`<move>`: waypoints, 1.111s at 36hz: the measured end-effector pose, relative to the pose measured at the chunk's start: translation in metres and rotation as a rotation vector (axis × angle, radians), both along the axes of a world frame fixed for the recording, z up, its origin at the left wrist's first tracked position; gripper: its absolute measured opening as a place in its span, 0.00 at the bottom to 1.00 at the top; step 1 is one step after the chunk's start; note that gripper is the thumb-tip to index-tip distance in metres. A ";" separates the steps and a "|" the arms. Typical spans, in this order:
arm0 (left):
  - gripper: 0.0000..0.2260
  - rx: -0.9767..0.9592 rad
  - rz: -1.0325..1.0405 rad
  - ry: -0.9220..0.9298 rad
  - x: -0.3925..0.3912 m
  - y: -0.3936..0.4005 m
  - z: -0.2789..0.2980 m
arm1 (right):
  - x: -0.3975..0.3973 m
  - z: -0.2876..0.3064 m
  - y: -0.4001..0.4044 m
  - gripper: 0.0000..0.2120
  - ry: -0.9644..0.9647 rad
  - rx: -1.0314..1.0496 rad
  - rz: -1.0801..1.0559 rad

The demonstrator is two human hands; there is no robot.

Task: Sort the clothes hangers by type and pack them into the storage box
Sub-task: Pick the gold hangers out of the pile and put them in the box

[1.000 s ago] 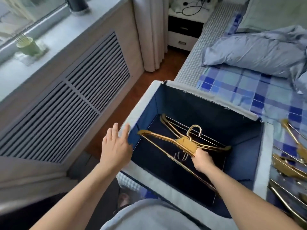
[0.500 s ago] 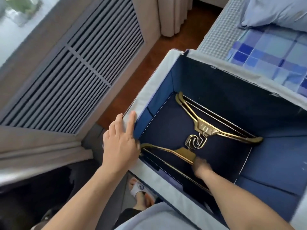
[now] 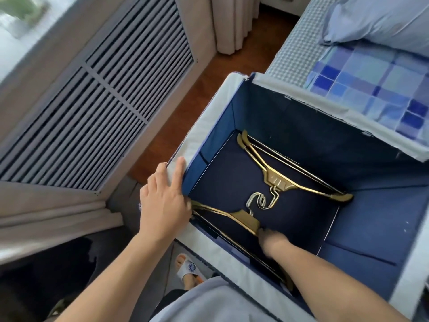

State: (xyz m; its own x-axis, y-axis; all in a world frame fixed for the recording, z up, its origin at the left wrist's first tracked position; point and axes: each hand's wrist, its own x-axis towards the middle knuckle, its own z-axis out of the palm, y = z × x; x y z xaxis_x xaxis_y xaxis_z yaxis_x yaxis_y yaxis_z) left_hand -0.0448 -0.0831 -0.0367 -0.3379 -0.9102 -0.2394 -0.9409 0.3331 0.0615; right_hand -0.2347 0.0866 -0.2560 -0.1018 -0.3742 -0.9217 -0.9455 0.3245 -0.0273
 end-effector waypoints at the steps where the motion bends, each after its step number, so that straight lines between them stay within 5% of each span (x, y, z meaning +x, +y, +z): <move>1: 0.38 0.004 0.005 0.000 0.000 0.000 0.001 | -0.001 0.001 0.001 0.32 0.002 0.006 0.016; 10: 0.38 0.006 0.015 0.008 -0.002 -0.001 0.000 | -0.001 0.004 0.002 0.21 0.029 0.070 0.093; 22: 0.39 0.030 0.030 0.021 -0.003 -0.003 0.001 | -0.020 0.020 -0.018 0.24 -0.014 0.089 0.078; 30: 0.37 0.050 0.022 0.047 0.001 0.001 0.004 | -0.043 0.054 -0.046 0.14 0.003 -0.085 -0.203; 40: 0.33 0.028 -0.161 0.141 0.009 -0.006 0.009 | -0.061 0.139 -0.040 0.15 -0.003 -0.344 -0.605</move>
State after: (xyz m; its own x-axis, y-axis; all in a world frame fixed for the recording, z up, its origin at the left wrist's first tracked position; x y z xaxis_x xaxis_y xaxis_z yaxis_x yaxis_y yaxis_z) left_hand -0.0359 -0.0889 -0.0280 -0.5106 -0.8354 -0.2035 -0.8569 0.4751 0.2000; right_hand -0.2959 0.0467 -0.1169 -0.3819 -0.5235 -0.7616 -0.6013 0.7666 -0.2254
